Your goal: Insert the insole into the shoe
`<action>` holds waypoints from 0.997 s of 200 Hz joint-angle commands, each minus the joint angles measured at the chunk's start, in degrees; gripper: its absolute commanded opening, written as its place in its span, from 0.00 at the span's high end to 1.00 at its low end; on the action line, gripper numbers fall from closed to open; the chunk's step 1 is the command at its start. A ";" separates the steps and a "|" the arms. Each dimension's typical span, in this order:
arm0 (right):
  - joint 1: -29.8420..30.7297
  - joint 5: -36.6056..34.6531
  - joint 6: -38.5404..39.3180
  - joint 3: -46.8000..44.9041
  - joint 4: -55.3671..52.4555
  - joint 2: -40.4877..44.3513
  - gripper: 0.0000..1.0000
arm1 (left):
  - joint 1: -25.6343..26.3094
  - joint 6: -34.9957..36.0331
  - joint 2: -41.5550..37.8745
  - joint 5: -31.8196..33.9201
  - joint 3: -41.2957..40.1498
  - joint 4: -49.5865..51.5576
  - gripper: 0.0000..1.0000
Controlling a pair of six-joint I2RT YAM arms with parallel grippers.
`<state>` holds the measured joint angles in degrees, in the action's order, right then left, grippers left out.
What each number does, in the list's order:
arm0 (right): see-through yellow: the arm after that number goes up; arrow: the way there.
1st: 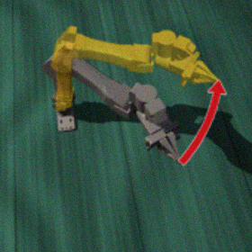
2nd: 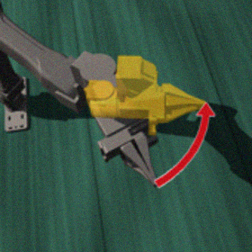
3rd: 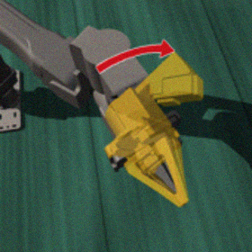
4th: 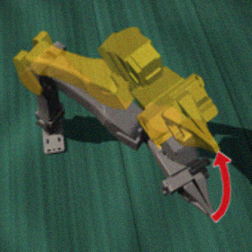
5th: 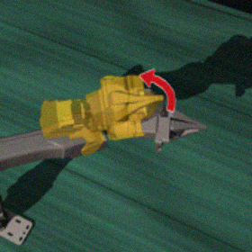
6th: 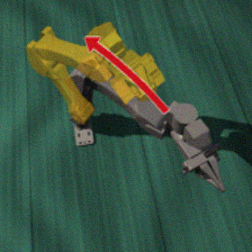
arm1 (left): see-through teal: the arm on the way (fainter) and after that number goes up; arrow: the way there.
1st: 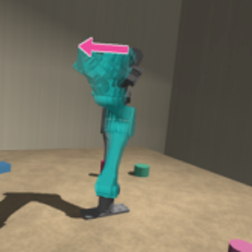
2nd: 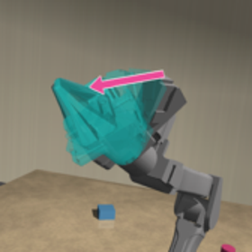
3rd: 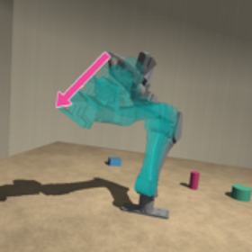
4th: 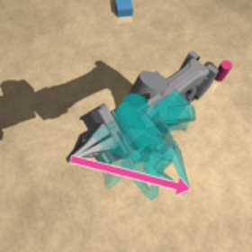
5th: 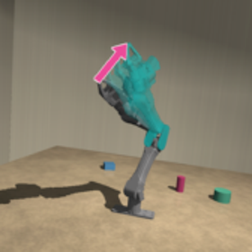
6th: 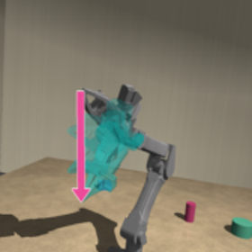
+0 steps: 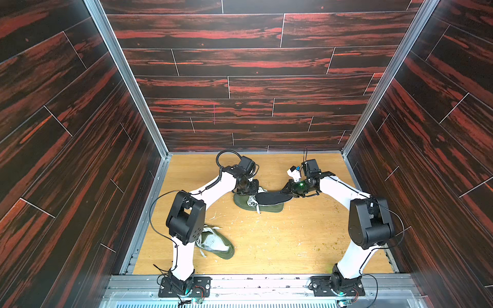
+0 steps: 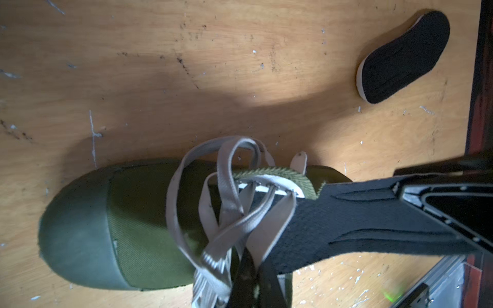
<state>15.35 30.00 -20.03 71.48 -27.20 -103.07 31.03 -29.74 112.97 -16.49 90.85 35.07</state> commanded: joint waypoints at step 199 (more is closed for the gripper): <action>7.27 -0.55 -12.98 -15.33 24.47 3.26 0.95 | 0.07 -11.96 -4.50 -5.05 -2.87 -4.01 1.00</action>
<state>21.93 29.54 -32.73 56.99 -7.16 -97.76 30.68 -40.60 109.75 -18.02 86.48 32.62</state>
